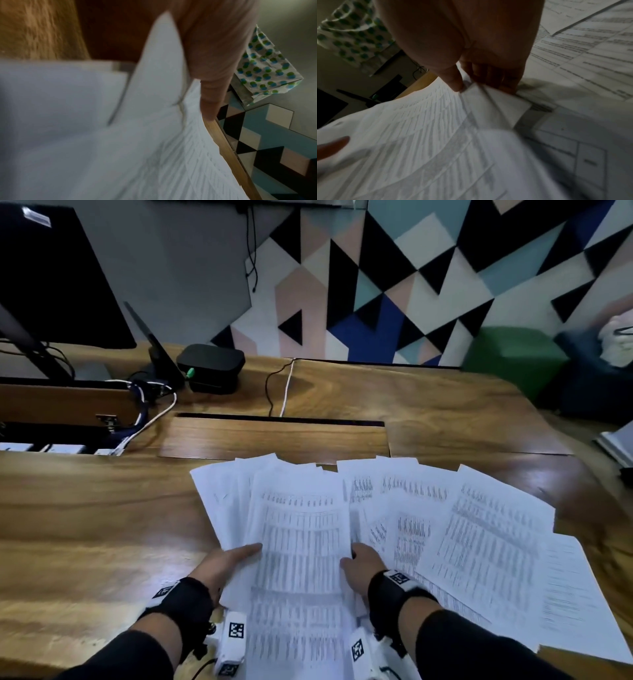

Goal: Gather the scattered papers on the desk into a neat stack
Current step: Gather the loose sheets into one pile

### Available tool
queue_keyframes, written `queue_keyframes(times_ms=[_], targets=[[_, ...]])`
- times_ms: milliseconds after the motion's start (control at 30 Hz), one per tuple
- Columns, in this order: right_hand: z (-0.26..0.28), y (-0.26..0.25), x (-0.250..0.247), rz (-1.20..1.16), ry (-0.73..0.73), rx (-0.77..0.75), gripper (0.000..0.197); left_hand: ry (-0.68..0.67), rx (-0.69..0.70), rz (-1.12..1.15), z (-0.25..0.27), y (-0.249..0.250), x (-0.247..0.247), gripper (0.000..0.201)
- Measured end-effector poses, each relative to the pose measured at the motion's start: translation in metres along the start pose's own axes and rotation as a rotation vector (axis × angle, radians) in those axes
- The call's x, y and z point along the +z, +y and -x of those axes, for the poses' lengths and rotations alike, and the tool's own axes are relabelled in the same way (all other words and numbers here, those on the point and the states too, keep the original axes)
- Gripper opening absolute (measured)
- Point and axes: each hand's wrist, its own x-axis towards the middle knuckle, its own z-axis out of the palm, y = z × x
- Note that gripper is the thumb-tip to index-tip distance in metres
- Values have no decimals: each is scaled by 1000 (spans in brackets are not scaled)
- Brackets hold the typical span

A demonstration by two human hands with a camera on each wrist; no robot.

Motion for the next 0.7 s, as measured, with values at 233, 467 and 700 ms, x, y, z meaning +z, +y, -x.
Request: queue_keyframes(times_ms=[233, 467, 700], targets=[[5, 19, -29, -54, 81, -115, 19, 66, 89, -111, 1, 6, 1, 21], [16, 104, -144, 3, 664, 569, 82, 39, 188, 29, 16, 37, -14, 11], [0, 163, -165, 170, 476, 785, 132, 237, 72, -23, -23, 13, -12, 25]])
